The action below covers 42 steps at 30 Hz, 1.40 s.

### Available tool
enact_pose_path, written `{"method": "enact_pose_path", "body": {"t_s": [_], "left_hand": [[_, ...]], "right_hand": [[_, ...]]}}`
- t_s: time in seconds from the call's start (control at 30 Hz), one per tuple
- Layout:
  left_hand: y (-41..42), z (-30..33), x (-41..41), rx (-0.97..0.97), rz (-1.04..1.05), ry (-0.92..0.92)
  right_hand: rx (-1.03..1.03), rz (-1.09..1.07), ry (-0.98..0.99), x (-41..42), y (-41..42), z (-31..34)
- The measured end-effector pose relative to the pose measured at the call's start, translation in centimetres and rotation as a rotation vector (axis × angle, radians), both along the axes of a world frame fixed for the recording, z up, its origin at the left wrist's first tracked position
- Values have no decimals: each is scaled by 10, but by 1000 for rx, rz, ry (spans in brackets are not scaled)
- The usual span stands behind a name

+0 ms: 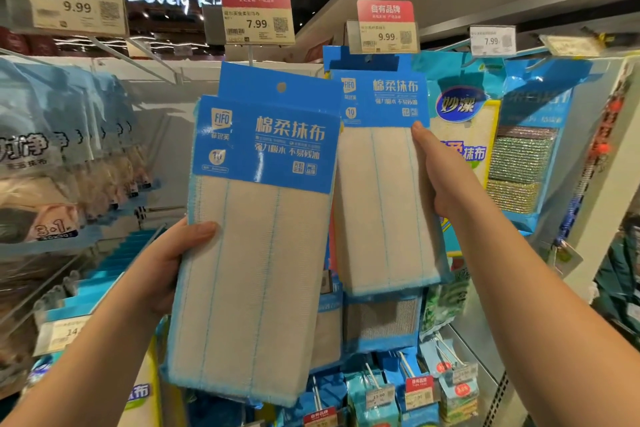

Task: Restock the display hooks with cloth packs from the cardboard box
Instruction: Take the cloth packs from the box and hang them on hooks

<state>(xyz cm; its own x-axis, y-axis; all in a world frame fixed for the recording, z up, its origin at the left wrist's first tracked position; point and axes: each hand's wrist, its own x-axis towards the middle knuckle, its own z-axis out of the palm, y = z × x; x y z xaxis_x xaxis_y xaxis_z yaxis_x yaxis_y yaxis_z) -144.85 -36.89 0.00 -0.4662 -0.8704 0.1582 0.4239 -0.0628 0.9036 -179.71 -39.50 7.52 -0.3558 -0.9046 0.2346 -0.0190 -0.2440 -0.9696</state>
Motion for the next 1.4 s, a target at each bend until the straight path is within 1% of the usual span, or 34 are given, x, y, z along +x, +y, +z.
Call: {"method": "enact_pose_path", "body": {"t_s": [0.07,0.2,0.27,0.33,0.43,0.53,0.63,0.8,0.9,0.97,1.0,1.03,1.1,1.13,1.17,1.2,1.27,1.4], "left_hand": [[7,3,-3,-80,46,-41],[10,7,-14,-32,142,-43],[12,10,-17,-53,121,-33],[10,8,-19,-63,114,-39],[7,7,-24,-36,123,-46],[1,7,-32,-32,92,-66],[-5,8,-38,9,81,-101],[-15,7,-47,22,63,-107],[-21,5,-51,5,64,-114],[-25,2,-53,-8,70,-101],[-28,0,-54,-24,71,-94],[-30,-1,-56,-44,75,-90],[-37,-4,-58,-62,93,-80],[-40,-6,-61,-59,111,-69],[-43,-8,-65,-54,129,-61],[-45,-10,-69,-56,145,-62],[-46,-11,-82,-78,159,-74],[-46,-9,-111,-180,219,-158]], "right_hand": [[19,-47,25,1,-10,0],[99,-48,153,7,-40,-6],[119,-58,196,10,-56,-13],[98,-90,202,17,-68,-17],[80,-136,238,23,-82,-17],[100,-113,289,23,-93,-16],[123,-88,318,22,-97,-16],[142,-65,328,21,-100,-23],[229,-114,403,30,-87,-28],[237,-129,436,40,-68,-42],[201,-98,420,44,-56,-51],[148,-35,330,47,-43,-63],[78,133,33,53,-14,-84],[79,205,-64,55,-1,-93],[97,268,-99,57,9,-102],[110,316,-119,59,16,-110],[119,301,-135,62,22,-122],[8,57,1,56,26,-115]]}}
